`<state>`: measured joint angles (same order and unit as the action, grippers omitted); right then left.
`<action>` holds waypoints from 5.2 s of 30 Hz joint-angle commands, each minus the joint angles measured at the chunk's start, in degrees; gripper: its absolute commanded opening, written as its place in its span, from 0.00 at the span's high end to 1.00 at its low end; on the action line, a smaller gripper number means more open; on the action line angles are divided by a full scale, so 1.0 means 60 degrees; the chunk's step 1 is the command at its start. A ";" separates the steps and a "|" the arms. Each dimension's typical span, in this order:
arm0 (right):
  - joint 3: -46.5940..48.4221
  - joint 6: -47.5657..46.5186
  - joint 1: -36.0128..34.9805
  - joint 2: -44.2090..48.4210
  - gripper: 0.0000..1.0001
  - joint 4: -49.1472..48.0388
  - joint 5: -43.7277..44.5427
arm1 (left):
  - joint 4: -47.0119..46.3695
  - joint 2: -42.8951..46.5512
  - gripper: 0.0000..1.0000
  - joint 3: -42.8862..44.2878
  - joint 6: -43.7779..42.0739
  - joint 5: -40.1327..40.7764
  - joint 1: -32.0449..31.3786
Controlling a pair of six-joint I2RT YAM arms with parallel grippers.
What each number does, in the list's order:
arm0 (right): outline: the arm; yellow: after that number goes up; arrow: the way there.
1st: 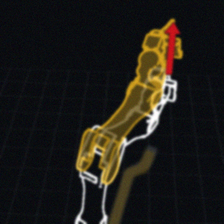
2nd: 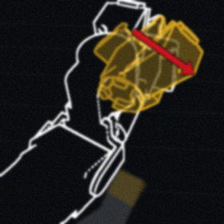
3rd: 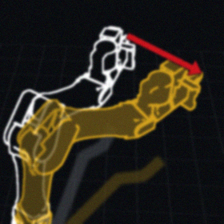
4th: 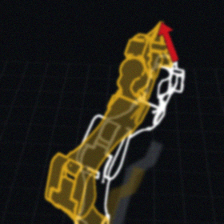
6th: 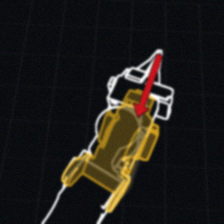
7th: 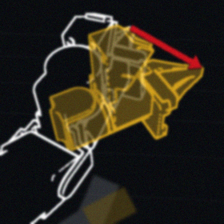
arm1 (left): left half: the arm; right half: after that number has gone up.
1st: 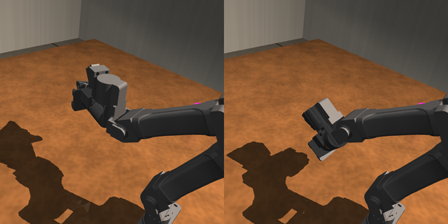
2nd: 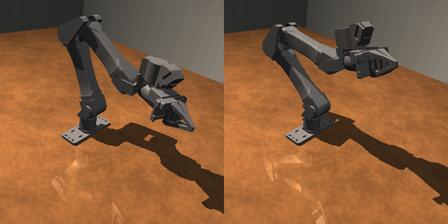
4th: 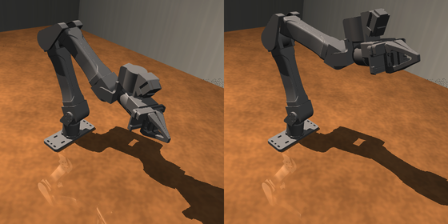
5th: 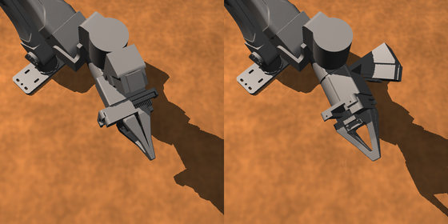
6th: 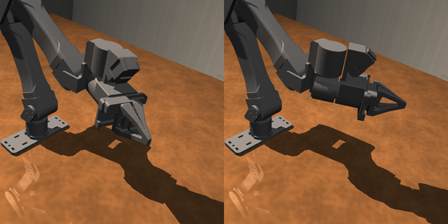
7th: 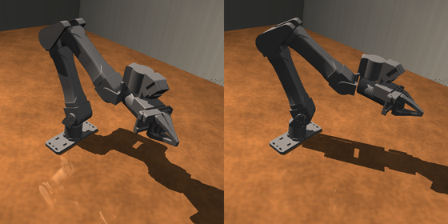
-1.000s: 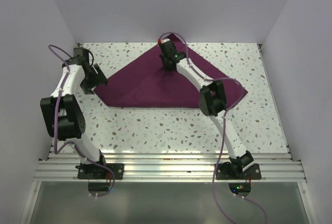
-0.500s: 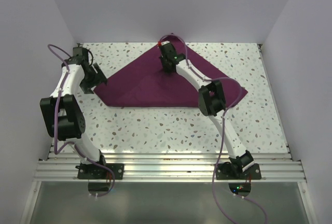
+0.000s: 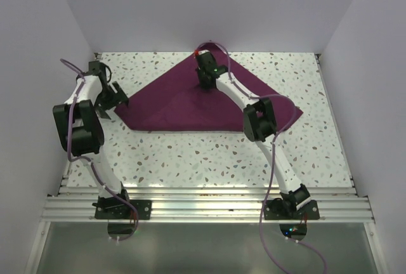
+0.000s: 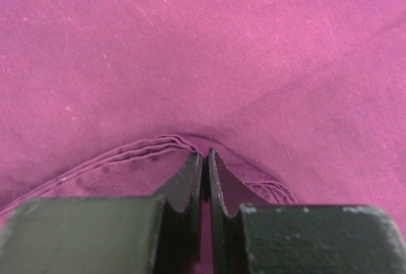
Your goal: Prepare the surgical pack
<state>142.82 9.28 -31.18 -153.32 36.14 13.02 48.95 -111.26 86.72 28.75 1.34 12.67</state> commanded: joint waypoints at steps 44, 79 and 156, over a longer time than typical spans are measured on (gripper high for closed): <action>0.0219 0.0577 0.0187 -0.0082 0.97 0.0275 -0.0734 | -0.1538 0.0438 1.00 0.1263 0.0466 -0.2715 -0.0747; 0.0293 0.2584 0.0728 -0.0434 1.00 0.1682 -0.2740 | -0.2006 -0.0367 1.00 0.4092 0.2547 -0.4282 -0.5948; -0.0439 0.5617 0.4332 0.1587 0.29 0.0012 -0.6784 | -0.1830 -0.3706 1.00 0.6127 0.2927 -0.5775 -0.7355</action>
<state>140.40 44.60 -4.23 -150.04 34.59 -28.42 39.94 -131.63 120.42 44.58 -29.65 -30.57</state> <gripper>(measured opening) 0.710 0.025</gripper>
